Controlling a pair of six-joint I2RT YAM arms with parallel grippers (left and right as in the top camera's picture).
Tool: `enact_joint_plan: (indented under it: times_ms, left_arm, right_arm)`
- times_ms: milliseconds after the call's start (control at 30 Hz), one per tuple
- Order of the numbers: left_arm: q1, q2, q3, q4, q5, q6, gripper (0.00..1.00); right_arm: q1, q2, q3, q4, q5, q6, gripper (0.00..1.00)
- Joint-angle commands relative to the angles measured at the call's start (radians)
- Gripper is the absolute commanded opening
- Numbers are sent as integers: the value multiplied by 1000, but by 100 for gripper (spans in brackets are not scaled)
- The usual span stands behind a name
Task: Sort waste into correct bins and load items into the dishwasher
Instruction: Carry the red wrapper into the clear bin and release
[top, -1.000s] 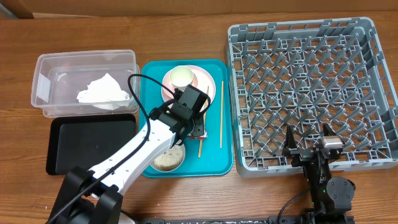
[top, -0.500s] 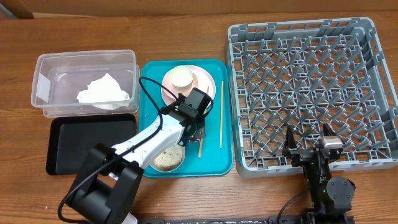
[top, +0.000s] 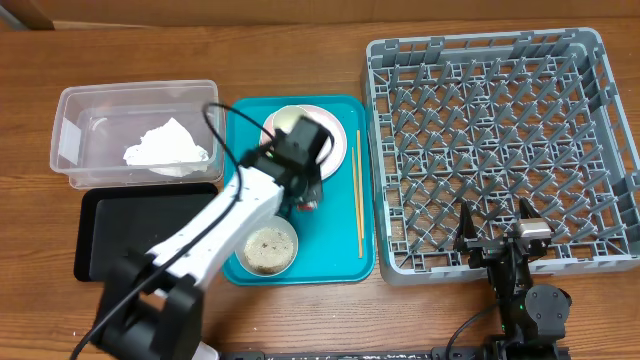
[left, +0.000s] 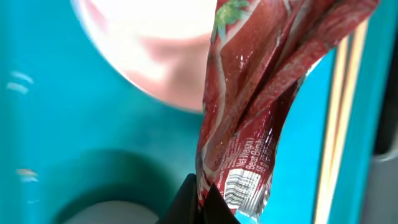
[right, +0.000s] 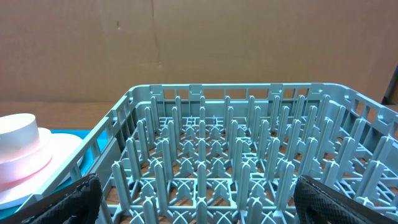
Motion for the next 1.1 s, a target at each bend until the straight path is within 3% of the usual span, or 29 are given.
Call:
enact_joint_plan:
  times_ms: [0, 200, 567, 967, 1000, 1067]
  left_arm:
    - [64, -70, 92, -54, -83, 27, 4]
    - [246, -89, 171, -116, -106, 36, 4]
    - [587, -75, 167, -58, -105, 34, 4]
    - [676, 95, 150, 88, -97, 34, 5]
    - [676, 106, 150, 95, -97, 34, 8]
    - [676, 121, 150, 105, -97, 35, 27]
  right_arm:
    - [-4, -12, -11, 8, -6, 0, 100]
    - [-4, -12, -11, 8, -6, 0, 100]
    - [-4, -12, -11, 8, -6, 0, 100]
    - [-4, -12, -11, 8, -6, 0, 100]
    - [-4, -12, -11, 8, -6, 0, 100]
    - [-4, -12, -11, 8, -6, 0, 100]
